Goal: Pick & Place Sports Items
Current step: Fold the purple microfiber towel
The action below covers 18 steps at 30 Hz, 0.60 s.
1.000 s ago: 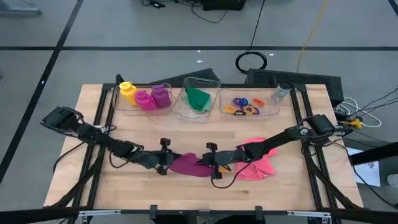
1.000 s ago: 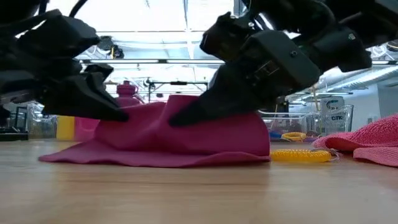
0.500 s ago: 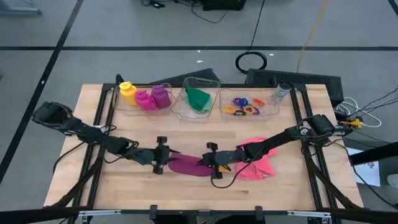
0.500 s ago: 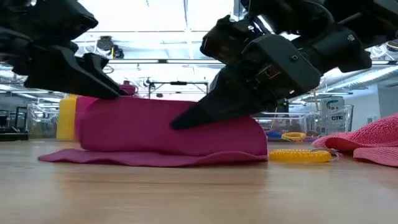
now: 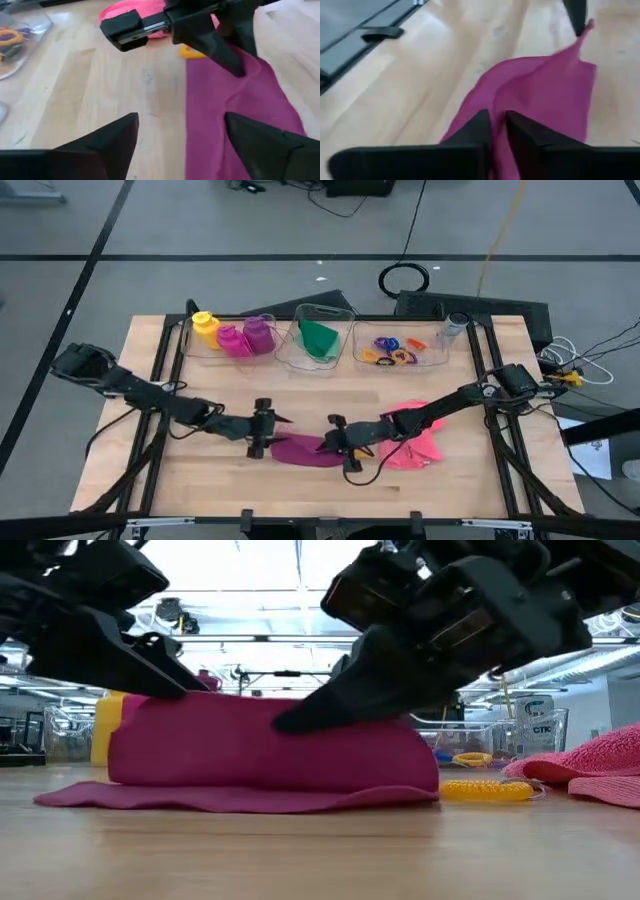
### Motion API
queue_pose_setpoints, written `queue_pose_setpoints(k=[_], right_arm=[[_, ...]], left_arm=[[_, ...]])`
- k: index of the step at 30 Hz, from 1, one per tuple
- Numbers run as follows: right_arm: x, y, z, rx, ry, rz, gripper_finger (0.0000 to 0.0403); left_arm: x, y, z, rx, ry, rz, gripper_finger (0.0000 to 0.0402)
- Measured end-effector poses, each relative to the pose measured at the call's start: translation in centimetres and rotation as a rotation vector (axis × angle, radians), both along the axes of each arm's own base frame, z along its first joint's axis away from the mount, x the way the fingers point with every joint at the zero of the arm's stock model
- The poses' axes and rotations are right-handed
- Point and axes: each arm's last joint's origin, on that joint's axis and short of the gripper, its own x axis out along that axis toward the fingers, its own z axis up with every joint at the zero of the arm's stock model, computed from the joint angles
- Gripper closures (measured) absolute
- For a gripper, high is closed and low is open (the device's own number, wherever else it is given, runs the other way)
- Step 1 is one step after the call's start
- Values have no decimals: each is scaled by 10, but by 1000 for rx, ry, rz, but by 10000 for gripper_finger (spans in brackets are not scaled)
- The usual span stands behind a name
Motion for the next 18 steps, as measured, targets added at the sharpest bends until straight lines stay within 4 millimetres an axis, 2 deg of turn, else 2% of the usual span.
queue_pose_setpoints(k=[11, 18], right_arm=[[0, 0, 0, 8, 2, -1, 238], [2, 3, 7, 86, -54, 86, 186]], left_arm=[[7, 2, 8, -136, -47, -146, 144], [8, 1, 10, -170, -59, -169, 144]])
